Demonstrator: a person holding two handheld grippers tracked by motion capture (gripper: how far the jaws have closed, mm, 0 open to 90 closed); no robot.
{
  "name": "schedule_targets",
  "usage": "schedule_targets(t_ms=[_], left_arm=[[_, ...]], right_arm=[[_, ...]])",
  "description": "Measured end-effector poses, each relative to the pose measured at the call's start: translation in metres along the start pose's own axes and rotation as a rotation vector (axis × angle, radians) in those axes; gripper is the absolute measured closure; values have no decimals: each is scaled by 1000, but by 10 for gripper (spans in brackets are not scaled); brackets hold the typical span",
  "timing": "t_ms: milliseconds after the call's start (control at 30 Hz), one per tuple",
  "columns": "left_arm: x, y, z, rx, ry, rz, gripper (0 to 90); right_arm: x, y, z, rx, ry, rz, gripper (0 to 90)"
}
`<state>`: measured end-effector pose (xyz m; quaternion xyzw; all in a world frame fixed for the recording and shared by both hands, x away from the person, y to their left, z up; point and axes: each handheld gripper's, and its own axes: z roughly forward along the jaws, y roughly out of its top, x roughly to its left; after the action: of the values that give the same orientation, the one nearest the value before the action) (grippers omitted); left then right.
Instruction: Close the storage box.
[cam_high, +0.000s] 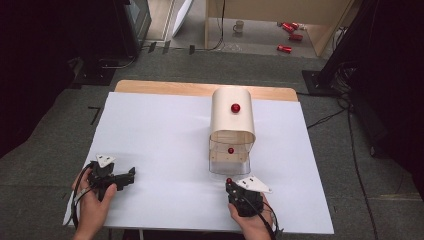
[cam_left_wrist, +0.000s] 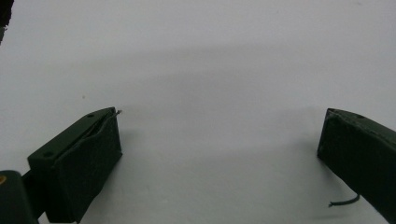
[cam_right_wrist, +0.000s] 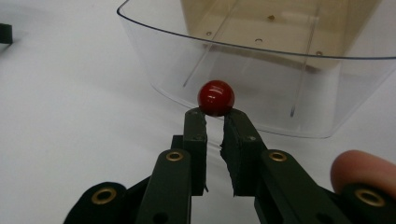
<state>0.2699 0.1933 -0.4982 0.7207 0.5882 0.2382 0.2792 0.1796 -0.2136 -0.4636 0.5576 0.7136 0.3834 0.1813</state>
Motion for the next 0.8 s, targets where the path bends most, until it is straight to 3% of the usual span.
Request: schedule_targets(t_ms=[800], left_arm=[[0,0,0,1,-1,1,0]], right_arm=[[-15,33,35,-25,-43,1,802]])
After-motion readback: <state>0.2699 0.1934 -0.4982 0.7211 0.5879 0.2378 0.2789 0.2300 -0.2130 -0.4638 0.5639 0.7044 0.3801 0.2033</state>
